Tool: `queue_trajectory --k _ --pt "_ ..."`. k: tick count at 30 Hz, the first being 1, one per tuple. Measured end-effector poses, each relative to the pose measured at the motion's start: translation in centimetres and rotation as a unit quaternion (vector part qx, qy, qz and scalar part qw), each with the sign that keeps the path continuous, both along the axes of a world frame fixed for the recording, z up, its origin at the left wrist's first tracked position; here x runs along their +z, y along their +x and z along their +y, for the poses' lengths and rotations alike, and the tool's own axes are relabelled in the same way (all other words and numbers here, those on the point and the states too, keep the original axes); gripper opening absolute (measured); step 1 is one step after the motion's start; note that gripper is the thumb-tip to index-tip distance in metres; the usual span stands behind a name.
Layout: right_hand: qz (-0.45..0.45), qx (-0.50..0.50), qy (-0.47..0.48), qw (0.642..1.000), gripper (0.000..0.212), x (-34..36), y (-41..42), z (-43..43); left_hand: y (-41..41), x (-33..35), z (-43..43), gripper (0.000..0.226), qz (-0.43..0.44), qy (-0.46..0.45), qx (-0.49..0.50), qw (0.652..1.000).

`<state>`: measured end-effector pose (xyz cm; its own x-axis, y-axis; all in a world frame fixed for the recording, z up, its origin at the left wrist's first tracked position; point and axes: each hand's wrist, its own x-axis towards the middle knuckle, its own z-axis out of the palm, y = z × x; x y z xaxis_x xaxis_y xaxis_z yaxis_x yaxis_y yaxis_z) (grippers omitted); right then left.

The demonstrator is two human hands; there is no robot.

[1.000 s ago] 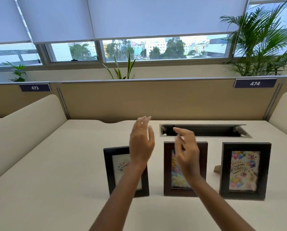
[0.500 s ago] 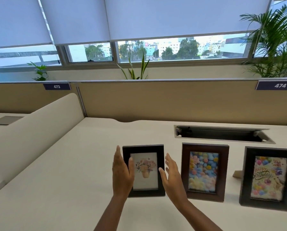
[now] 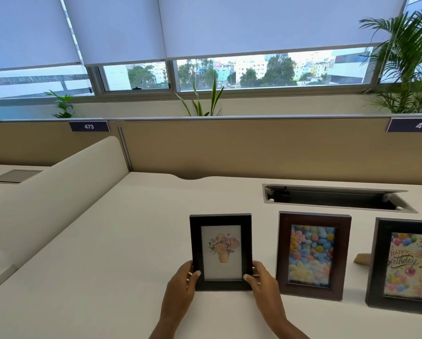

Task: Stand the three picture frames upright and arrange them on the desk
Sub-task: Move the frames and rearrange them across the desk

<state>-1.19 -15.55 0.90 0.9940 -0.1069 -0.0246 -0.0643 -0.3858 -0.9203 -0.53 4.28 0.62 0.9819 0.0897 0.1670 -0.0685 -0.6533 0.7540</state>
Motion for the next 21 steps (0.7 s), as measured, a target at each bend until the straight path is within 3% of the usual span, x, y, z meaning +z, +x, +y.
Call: queue_trajectory --k 21 --pt "-0.013 -0.029 -0.011 0.999 0.028 4.6 15.2 9.5 13.5 5.3 6.3 0.019 0.011 -0.039 0.125 0.991"
